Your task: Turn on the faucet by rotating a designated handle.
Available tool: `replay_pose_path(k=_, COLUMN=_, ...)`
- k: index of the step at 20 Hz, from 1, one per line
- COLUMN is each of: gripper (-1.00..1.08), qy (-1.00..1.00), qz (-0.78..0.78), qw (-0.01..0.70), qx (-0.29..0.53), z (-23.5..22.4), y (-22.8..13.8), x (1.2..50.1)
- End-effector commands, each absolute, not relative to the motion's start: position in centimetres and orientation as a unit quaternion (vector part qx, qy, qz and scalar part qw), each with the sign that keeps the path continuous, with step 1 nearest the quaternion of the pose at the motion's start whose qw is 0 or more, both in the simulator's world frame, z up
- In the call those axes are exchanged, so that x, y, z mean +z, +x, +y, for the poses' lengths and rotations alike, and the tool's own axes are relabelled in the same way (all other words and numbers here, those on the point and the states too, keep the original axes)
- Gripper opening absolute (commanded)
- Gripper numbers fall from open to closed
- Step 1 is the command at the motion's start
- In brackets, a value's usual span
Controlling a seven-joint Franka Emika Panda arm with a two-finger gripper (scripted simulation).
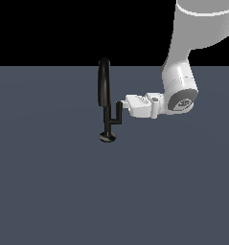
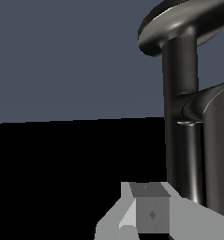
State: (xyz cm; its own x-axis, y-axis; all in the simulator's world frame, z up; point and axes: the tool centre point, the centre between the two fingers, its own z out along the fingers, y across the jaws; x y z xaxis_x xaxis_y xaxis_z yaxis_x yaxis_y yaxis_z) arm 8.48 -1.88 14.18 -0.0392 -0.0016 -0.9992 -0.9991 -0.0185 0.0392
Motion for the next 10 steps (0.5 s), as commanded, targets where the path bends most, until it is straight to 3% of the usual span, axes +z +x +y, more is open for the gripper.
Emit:
replay_pose_path(k=1, gripper=-1.0, qy=-0.495, qz=0.505, qw=0.485, qx=0.514, z=-1.9, y=8.5, x=14.2)
replay_pose_path(k=10, gripper=-1.0, qy=-0.495, qz=0.505, qw=0.485, qx=0.514, z=-1.9, y=6.5, x=14.9)
